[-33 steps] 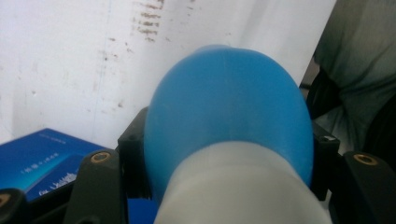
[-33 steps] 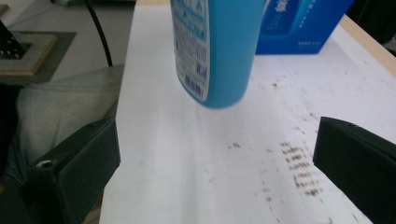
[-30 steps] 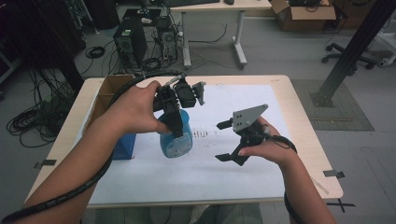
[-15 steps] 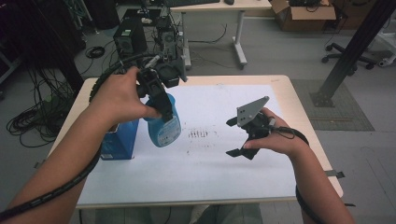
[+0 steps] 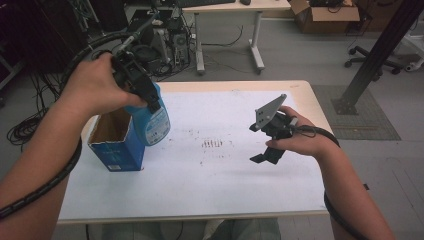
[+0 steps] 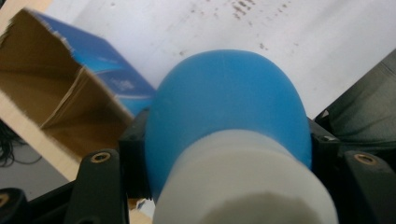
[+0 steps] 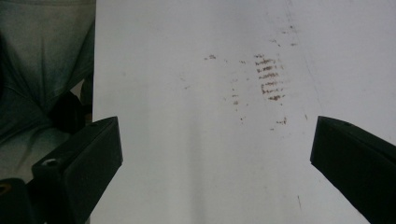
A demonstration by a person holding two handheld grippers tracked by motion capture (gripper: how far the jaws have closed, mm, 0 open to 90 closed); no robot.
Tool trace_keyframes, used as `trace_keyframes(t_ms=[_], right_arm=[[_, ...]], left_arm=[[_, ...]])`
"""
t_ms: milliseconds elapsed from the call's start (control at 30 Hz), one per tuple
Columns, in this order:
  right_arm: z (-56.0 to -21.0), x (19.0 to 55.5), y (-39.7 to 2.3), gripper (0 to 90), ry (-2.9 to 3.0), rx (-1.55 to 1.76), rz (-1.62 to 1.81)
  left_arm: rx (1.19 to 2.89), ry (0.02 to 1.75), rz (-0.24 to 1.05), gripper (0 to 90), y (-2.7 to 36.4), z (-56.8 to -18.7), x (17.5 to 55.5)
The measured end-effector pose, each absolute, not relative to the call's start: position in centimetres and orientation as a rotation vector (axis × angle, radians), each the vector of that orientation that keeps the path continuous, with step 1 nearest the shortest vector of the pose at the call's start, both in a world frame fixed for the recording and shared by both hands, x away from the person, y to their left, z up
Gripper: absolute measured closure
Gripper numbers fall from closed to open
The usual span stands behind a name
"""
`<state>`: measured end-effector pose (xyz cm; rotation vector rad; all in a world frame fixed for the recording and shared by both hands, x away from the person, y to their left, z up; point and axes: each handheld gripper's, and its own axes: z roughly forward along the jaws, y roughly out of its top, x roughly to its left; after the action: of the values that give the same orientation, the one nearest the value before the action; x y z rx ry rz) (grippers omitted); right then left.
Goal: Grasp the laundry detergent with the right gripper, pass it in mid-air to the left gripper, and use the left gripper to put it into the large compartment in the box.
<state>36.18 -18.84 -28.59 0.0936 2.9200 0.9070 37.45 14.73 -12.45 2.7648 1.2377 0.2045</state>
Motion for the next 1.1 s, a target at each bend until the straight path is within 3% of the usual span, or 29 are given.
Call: trace_keyframes(t_ms=[667,1100], right_arm=[[-27.5,36.7,-19.1,3.2,2.971,0.092,0.806],[-27.5,37.0,-18.8,3.7,3.002,0.082,0.760]], left_arm=[[2.499,1.678,0.235,37.4,20.5,-8.1,39.1],[2.334,1.906,0.246,37.4,24.1,-7.1,40.2]])
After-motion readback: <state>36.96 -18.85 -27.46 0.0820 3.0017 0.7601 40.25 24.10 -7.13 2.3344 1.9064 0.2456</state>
